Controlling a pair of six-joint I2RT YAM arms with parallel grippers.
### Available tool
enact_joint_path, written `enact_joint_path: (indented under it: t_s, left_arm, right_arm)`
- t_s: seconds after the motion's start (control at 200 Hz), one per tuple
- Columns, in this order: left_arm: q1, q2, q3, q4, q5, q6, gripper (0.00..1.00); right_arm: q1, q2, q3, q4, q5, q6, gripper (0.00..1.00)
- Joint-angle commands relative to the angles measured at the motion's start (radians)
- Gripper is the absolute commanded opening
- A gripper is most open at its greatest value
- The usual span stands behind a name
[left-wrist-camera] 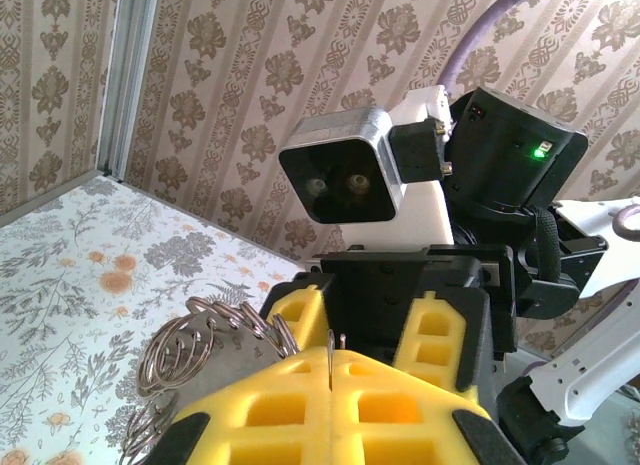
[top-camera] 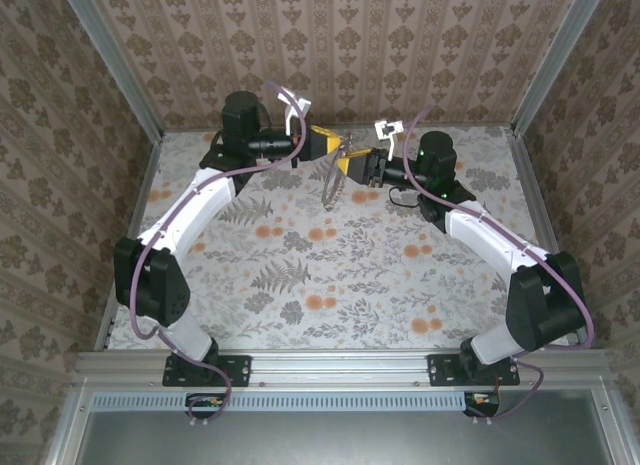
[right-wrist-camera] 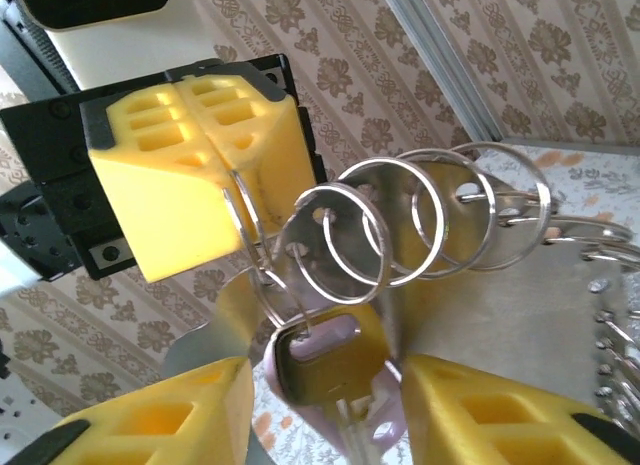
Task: Put the keys on the keyring
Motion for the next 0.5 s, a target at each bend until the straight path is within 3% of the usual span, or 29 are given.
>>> enact_joint_path:
  t_s: [0.0, 0.265, 0.495]
  left_arm:
    - [-0.002, -0.059, -0.002, 0.057, -0.01, -0.018, 0.0]
    - [-0.003, -0.068, -0.017, 0.102, -0.031, -0.053, 0.0]
    - [-0.032, -0.082, -0.048, 0.142, -0.067, -0.07, 0.0]
  right_arm:
    - [0.006, -0.006, 0.007, 0.018, 0.012, -0.015, 0.31]
    - [0.01, -0.021, -0.006, 0.013, 0.005, -0.019, 0.0]
    - [0.051, -0.014, 0.022, 0.003, -0.019, -0.023, 0.0]
